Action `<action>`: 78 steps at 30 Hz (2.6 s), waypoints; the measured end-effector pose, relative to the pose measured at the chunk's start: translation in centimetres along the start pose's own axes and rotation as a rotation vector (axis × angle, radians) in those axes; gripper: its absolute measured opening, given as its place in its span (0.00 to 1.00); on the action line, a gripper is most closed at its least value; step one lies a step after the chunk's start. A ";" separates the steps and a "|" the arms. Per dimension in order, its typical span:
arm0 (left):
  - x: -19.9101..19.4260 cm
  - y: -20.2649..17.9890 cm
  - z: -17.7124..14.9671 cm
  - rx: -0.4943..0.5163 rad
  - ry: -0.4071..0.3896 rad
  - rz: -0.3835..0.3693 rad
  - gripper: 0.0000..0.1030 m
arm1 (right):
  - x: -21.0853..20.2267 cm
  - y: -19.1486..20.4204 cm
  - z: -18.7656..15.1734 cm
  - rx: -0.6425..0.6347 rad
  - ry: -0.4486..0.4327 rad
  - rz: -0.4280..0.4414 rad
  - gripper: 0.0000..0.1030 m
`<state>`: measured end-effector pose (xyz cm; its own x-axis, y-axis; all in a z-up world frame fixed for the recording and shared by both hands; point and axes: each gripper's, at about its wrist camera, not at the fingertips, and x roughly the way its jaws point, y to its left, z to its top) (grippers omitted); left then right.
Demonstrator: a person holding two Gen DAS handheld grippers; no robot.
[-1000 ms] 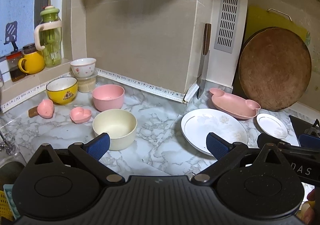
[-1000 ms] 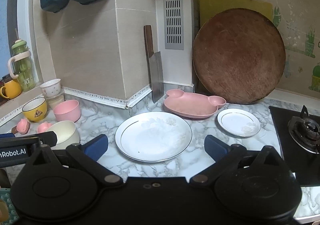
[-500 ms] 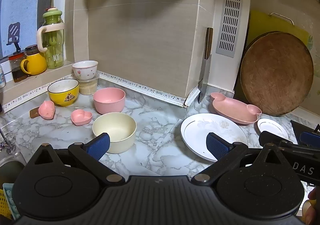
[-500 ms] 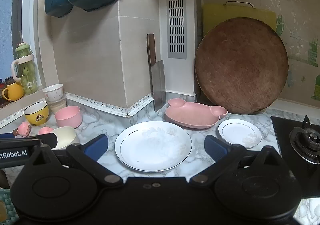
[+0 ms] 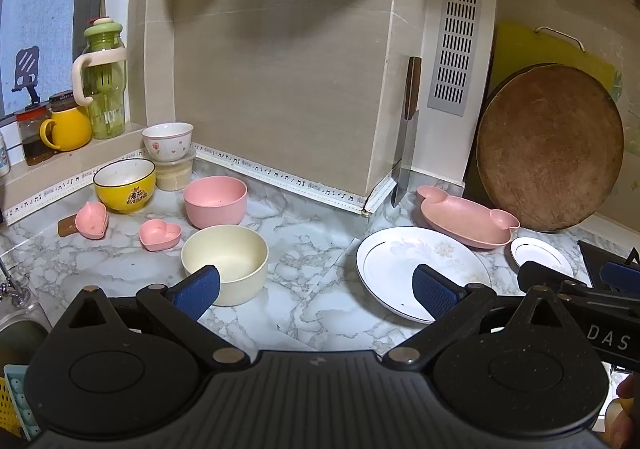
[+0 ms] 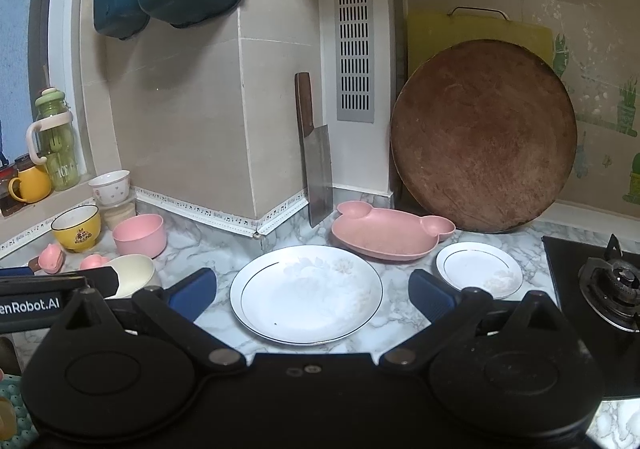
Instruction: Organize plates and bowls
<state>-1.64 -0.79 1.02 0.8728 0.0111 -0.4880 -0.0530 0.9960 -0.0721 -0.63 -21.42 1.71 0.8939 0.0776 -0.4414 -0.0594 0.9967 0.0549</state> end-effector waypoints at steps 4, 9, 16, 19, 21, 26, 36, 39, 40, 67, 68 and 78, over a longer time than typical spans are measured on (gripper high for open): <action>0.0 -0.2 0.0 -0.001 0.001 0.004 1.00 | -0.1 -0.1 0.0 0.005 0.000 0.002 1.00; 0.0 -0.2 0.0 -0.005 0.004 -0.003 1.00 | 0.0 -0.1 0.0 0.009 0.005 0.002 1.00; 0.0 -0.1 0.3 -0.007 0.006 0.001 1.00 | 0.1 -0.1 0.0 0.014 0.006 0.000 1.00; 0.1 -0.1 0.3 -0.006 0.007 0.002 1.00 | 0.1 -0.2 0.0 0.015 0.007 -0.001 1.00; 0.2 -0.1 0.3 -0.005 0.008 0.005 1.00 | 0.1 -0.1 0.0 0.016 0.007 -0.001 1.00; 0.4 -0.1 0.3 -0.006 0.010 -0.001 1.00 | 0.2 -0.1 0.0 0.017 0.009 0.000 1.00; 4.4 -0.8 0.9 0.010 0.069 -0.047 1.00 | 3.2 -1.3 0.2 0.020 0.075 0.008 1.00; 6.6 -1.6 1.3 0.038 0.088 -0.055 1.00 | 5.4 -2.3 0.4 0.002 0.110 0.004 1.00; 7.4 -1.9 1.4 0.046 0.100 -0.052 1.00 | 6.2 -2.7 0.3 0.000 0.127 0.015 1.00; 25.2 -4.1 1.7 -0.017 0.378 -0.078 0.78 | 24.7 -10.2 0.0 -0.006 0.481 0.128 0.66; 25.5 -4.0 1.6 -0.022 0.385 -0.079 0.71 | 24.9 -10.3 0.0 0.002 0.491 0.140 0.63; 26.5 -3.8 1.3 -0.062 0.439 -0.114 0.35 | 26.2 -11.5 -0.5 0.114 0.569 0.204 0.30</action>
<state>22.33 -4.14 -10.49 0.5870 -0.1507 -0.7954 -0.0087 0.9813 -0.1923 23.24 -30.80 -10.90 0.4901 0.2983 -0.8190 -0.1287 0.9541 0.2705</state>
